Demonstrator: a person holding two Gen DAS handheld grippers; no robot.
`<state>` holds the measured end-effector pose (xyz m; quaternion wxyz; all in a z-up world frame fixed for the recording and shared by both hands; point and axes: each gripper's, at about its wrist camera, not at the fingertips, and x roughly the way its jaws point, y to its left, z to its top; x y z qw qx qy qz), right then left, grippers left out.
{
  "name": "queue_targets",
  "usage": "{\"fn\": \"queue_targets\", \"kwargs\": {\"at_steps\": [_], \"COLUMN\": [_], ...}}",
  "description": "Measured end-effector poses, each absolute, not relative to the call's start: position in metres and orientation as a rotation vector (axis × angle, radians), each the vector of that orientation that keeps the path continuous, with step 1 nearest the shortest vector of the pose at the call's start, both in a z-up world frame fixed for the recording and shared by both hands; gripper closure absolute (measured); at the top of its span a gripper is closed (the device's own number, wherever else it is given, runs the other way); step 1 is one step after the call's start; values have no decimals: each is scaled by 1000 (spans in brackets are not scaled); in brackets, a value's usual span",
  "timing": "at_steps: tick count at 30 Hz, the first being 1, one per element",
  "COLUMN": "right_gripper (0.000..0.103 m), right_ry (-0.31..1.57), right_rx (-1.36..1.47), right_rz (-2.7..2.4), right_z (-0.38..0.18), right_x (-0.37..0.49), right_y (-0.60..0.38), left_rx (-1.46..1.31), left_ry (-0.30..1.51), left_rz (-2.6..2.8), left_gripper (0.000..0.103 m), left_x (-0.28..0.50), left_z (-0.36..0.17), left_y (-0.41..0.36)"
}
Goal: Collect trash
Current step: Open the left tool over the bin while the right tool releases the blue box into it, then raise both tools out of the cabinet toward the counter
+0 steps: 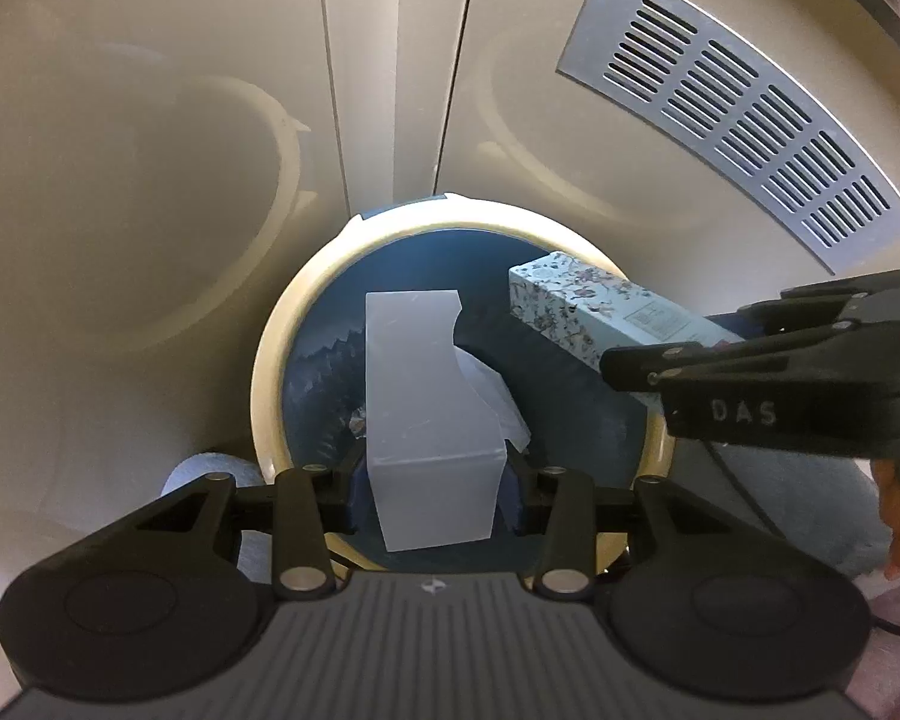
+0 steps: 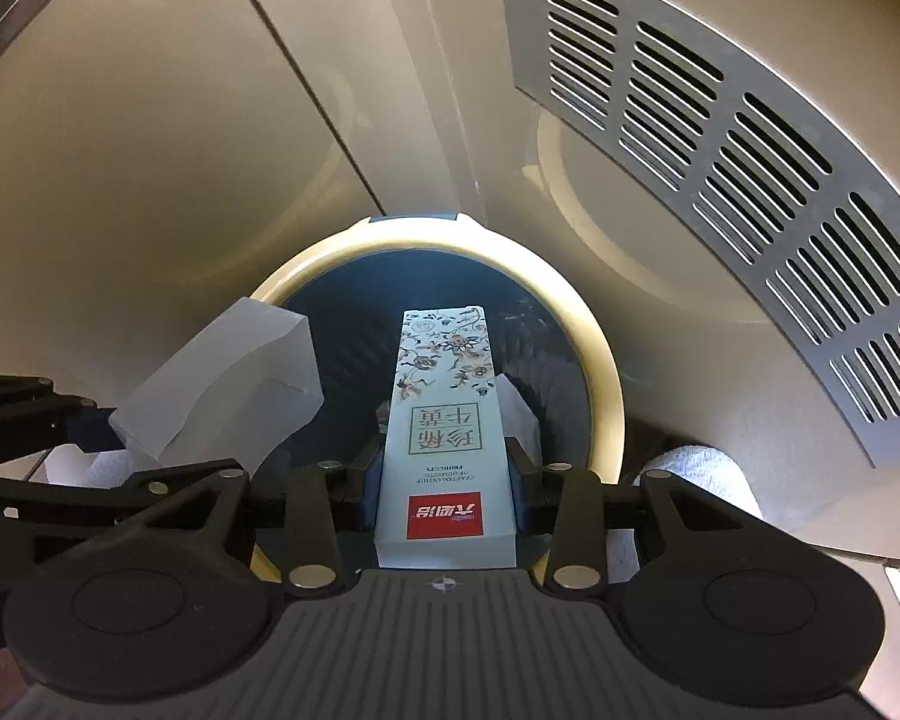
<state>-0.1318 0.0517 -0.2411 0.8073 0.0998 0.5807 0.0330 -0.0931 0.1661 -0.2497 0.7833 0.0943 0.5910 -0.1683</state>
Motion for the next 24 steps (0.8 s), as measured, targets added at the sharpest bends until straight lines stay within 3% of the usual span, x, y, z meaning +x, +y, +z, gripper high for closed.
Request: {"fn": "queue_targets", "kwargs": {"at_steps": [2, 3, 4, 5, 7, 24], "right_gripper": [61, 59, 53, 50, 41, 32], "right_ry": [1233, 1225, 1218, 1210, 1197, 1104], "right_rx": [235, 250, 264, 275, 282, 287], "right_rz": [60, 56, 54, 48, 35, 97], "right_z": [-239, -238, -236, -234, -229, -168], "right_x": [-132, -133, -134, -135, -138, -203], "right_y": [48, 47, 45, 42, 39, 44], "left_rx": [209, 210, 210, 206, 200, 166], "left_ry": [1270, 1271, 1270, 1255, 1210, 1152], "left_rz": [-364, -362, -351, -329, -316, -307], "left_gripper": [54, 38, 11, 2, 0, 0], "left_x": [-94, -94, -94, -95, -100, -142], "left_z": [-249, -248, -245, -242, -233, -190], "left_y": [167, 167, 168, 169, 171, 186]}}
